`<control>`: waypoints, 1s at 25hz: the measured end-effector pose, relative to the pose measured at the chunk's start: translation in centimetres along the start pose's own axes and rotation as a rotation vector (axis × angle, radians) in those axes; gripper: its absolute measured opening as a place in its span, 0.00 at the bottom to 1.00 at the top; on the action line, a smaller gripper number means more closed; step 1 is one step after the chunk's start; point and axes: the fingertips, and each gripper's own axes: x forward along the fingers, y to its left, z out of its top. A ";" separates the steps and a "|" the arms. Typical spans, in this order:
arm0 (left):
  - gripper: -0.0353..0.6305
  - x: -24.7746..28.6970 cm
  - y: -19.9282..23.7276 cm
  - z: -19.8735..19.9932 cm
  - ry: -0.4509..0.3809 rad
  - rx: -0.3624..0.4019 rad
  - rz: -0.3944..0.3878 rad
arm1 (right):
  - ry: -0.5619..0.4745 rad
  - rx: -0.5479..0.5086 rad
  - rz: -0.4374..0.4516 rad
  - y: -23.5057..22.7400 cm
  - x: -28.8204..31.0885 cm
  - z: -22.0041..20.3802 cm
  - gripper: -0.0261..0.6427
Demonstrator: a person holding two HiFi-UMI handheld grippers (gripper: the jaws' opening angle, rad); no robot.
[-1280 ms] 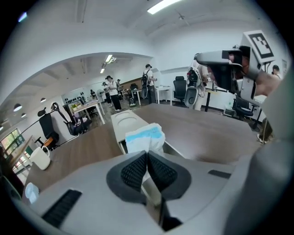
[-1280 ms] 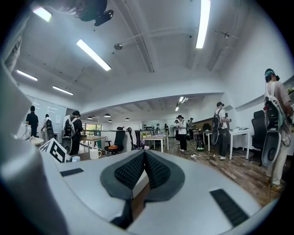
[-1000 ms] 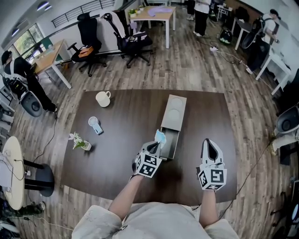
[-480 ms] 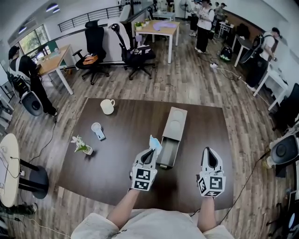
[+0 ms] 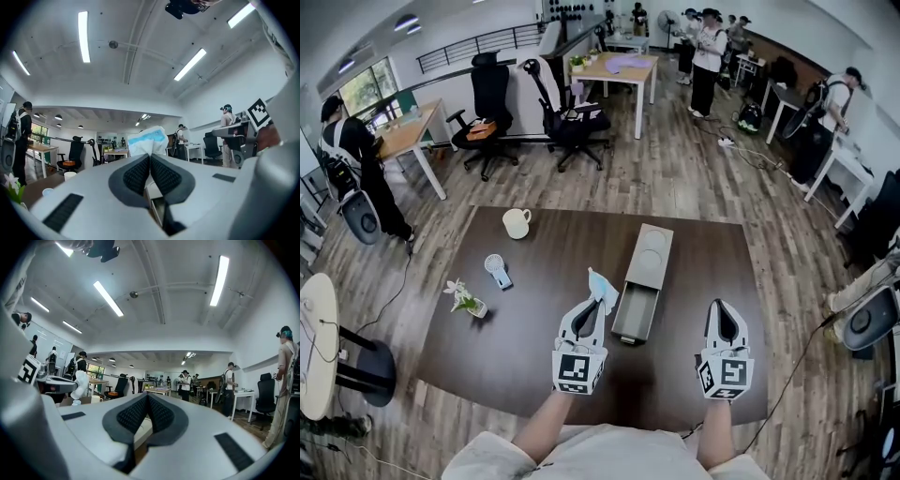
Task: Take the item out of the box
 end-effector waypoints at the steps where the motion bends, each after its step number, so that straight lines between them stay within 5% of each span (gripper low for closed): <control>1: 0.06 -0.1 0.0 0.1 -0.003 -0.001 0.002 | -0.002 0.000 -0.002 -0.1 -0.1 0.1 0.04; 25: 0.06 0.1 -0.3 0.9 -0.019 0.013 -0.003 | 0.005 0.003 -0.008 -0.1 -0.4 -0.3 0.04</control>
